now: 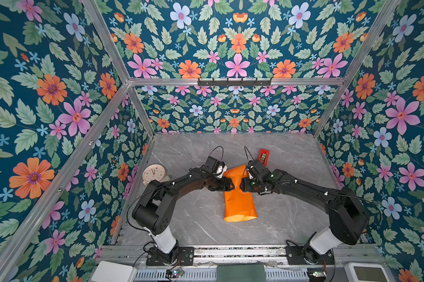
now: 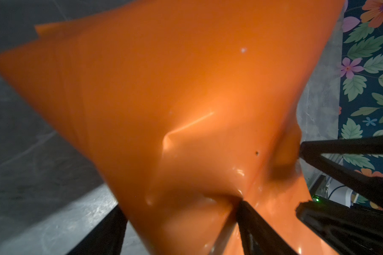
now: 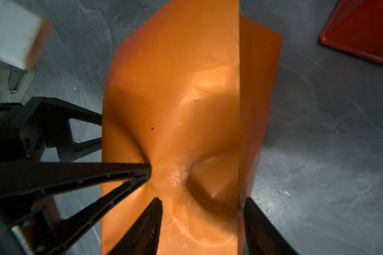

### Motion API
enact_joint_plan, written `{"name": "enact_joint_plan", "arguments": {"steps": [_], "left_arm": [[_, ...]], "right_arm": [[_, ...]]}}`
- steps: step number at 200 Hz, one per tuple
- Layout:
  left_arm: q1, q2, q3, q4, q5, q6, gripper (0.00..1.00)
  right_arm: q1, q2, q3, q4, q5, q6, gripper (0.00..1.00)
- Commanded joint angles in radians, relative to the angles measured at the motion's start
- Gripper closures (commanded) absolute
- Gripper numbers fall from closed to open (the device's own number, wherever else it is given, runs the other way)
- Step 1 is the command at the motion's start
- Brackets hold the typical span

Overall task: Wrap a gift box in wrapping paper
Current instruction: Wrap the gift box with the wrapping paper.

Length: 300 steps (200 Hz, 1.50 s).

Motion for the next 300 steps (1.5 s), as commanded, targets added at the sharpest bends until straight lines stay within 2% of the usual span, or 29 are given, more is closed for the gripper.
{"name": "enact_joint_plan", "arguments": {"steps": [1,88,169,198,202,212,221,248,300], "left_arm": [[-0.005,0.024,-0.020,-0.170,-0.161,0.030,0.20],[-0.005,0.026,-0.017,-0.168,-0.159,0.030,0.21],[-0.005,0.028,-0.014,-0.168,-0.159,0.028,0.21],[-0.005,0.028,-0.011,-0.167,-0.158,0.028,0.21],[-0.005,0.028,-0.010,-0.167,-0.157,0.028,0.21],[-0.005,0.025,-0.011,-0.165,-0.158,0.027,0.21],[-0.005,0.025,-0.011,-0.165,-0.159,0.029,0.21],[-0.005,0.024,-0.014,-0.167,-0.161,0.028,0.21],[-0.005,0.022,-0.012,-0.170,-0.163,0.030,0.21]], "right_arm": [[0.001,0.006,0.003,-0.016,-0.003,-0.014,0.40],[-0.014,0.044,-0.002,-0.001,-0.056,-0.011,0.38],[-0.074,0.059,-0.059,0.154,-0.240,-0.008,0.29],[-0.098,0.014,-0.074,0.079,-0.196,-0.040,0.22],[-0.100,0.004,-0.076,0.068,-0.189,-0.043,0.20],[-0.104,-0.021,-0.083,0.045,-0.171,-0.048,0.08],[-0.103,-0.041,-0.085,0.028,-0.159,-0.055,0.05],[-0.104,-0.076,-0.078,0.045,-0.170,-0.057,0.05],[-0.092,-0.014,0.005,0.037,-0.217,-0.052,0.13]]}}
